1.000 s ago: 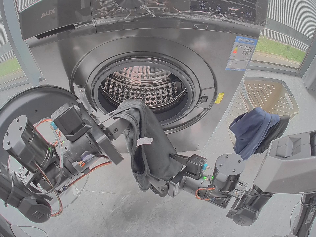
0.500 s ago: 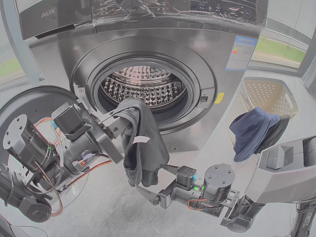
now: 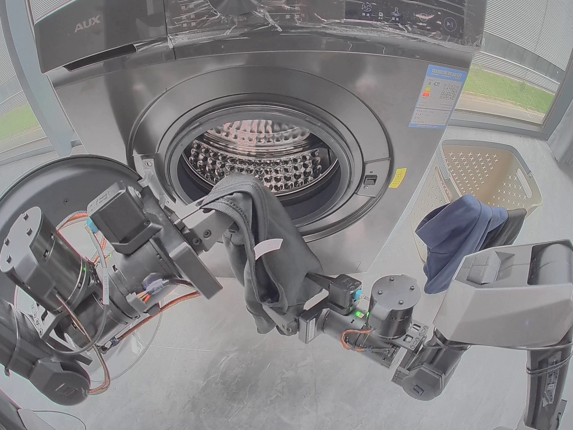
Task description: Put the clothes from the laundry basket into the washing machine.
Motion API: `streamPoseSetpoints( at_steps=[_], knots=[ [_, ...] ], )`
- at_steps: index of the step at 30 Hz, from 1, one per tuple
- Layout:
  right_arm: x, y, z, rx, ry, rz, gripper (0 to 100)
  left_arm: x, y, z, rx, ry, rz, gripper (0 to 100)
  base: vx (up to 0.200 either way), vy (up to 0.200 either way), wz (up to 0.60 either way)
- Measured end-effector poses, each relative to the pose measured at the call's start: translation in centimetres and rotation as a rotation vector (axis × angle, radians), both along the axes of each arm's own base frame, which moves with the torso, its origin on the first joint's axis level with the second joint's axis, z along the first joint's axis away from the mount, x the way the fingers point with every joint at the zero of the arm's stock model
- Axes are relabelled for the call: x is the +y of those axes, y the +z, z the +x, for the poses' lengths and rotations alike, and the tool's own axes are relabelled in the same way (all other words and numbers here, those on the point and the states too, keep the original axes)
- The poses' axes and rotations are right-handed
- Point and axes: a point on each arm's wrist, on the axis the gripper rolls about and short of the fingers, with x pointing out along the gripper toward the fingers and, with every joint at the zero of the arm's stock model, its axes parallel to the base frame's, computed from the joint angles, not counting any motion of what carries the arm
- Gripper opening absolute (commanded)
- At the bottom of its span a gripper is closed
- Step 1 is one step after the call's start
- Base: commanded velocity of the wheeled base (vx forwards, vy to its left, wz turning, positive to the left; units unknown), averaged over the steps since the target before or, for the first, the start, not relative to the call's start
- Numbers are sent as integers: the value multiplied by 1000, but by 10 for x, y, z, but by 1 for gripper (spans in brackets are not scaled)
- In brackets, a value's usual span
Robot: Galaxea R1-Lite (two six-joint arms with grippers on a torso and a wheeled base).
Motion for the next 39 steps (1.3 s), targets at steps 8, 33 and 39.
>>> streamPoseSetpoints(
  at_steps=[8, 33, 39],
  knots=[
    [-16, 3, 22, -16, -82, 12, 100, 0, 2, -4, -6, -12, -4, 0, 0, 0, 0],
    [20, -13, 64, -93, -82, 95, 0, -2, 6, -11, -21, -41, -14, 0, 0, 0, 0],
    [21, -12, 65, -106, -81, 110, 0, -2, 6, -11, -21, -38, -15, 0, 0, 0, 0]
  ],
)
